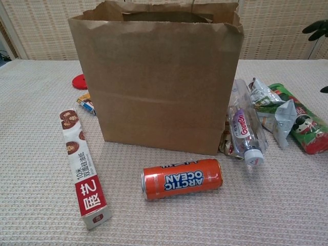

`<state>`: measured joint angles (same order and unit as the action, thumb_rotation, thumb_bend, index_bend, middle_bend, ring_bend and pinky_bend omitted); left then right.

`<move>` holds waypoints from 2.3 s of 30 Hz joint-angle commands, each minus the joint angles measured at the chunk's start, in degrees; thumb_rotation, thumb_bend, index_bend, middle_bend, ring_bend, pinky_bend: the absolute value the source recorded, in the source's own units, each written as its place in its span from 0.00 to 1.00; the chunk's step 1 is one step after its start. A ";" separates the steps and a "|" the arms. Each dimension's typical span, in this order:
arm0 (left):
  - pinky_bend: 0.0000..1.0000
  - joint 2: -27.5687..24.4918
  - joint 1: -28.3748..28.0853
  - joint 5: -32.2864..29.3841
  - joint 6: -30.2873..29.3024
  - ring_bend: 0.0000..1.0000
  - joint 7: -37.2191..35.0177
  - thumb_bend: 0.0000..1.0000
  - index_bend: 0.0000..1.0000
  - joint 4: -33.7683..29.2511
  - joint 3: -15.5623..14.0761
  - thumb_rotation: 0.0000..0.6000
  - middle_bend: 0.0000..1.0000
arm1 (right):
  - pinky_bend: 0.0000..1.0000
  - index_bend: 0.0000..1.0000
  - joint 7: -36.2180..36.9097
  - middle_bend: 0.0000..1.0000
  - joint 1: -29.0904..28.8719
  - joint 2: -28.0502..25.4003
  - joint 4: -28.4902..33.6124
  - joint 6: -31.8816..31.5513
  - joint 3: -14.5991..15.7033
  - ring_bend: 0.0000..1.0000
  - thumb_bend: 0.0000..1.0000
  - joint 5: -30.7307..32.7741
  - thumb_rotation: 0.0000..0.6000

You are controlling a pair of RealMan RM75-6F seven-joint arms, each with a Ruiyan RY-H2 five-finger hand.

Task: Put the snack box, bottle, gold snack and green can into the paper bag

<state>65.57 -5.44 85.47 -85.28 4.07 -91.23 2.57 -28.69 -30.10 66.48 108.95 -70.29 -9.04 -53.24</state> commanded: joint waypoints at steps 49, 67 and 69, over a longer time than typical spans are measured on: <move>0.00 -0.16 -0.17 0.42 0.12 0.00 -0.85 0.35 0.00 0.39 -0.19 1.00 0.00 | 0.63 0.68 3.33 0.55 -5.07 8.37 -9.51 -3.30 -10.17 0.57 0.34 -1.41 1.00; 0.00 -0.14 -0.15 0.37 0.10 0.00 -0.83 0.35 0.00 0.37 -0.17 1.00 0.00 | 0.63 0.67 -8.47 0.55 -18.19 9.00 5.55 -10.20 -23.21 0.57 0.34 1.55 1.00; 0.00 -0.18 -0.18 0.44 0.13 0.00 -1.07 0.35 0.00 0.45 -0.18 1.00 0.00 | 0.63 0.67 -10.71 0.55 -20.47 11.43 4.90 -10.70 -22.81 0.57 0.34 2.23 1.00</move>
<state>65.40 -5.61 85.90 -85.16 3.01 -90.79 2.39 -36.70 -48.03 75.19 114.06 -80.02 -31.73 -52.20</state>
